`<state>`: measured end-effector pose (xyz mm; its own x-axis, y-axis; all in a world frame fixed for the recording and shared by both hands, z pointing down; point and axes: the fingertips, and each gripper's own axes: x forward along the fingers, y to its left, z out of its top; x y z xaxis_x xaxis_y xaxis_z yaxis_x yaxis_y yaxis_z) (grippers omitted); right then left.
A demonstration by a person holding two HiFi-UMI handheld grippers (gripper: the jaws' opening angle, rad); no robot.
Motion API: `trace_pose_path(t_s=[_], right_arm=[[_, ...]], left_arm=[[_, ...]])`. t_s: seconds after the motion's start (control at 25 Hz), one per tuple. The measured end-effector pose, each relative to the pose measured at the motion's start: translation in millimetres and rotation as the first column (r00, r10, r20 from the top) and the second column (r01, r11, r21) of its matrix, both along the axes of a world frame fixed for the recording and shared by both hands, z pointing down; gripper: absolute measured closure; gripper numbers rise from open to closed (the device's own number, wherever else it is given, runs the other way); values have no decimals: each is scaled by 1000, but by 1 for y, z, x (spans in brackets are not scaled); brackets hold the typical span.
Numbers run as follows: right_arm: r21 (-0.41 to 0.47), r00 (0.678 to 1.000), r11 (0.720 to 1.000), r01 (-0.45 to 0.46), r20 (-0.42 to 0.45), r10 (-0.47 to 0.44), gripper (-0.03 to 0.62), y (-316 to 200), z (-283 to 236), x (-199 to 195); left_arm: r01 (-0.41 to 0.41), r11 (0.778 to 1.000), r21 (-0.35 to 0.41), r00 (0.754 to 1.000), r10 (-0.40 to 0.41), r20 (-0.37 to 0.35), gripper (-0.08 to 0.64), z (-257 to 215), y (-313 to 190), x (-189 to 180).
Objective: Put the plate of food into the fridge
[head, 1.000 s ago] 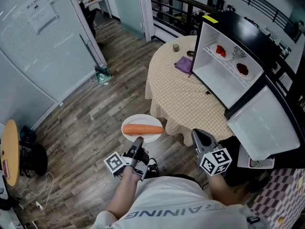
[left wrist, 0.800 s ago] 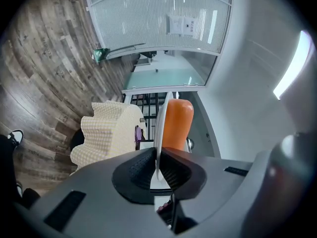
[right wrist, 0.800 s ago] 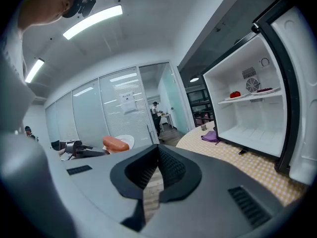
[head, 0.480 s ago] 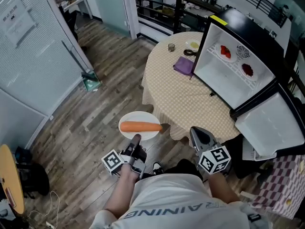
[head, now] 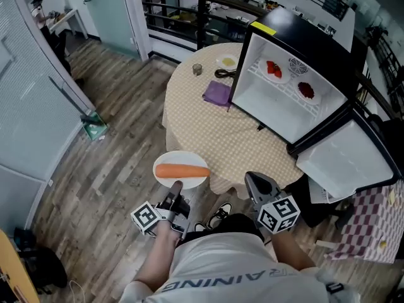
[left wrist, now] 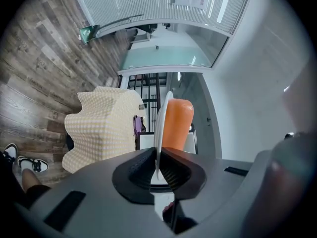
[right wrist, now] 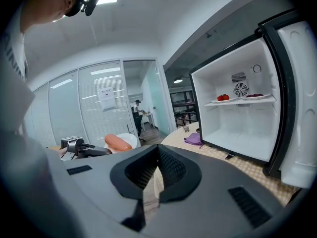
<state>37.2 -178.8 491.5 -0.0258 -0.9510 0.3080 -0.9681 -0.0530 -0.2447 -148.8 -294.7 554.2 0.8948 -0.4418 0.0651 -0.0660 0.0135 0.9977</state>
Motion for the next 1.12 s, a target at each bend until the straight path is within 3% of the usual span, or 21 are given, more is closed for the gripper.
trace_pose_path(t_s=[0.4,0.8,1.12], right_arm=[[39,988,988,-152,17,151,572,-3,1,78],[48,955,956,-290,79,286,572,14,19,143],[59,945,944,-324,60,320,572,7,19,177]], left_arm=[[-142,990,7,989,141,33,534,-4,-24,88],[-300,954,23,951,298,78,534,-16,-37,197],[-385,923,-23,918,385,99,533,-2,-29,243]])
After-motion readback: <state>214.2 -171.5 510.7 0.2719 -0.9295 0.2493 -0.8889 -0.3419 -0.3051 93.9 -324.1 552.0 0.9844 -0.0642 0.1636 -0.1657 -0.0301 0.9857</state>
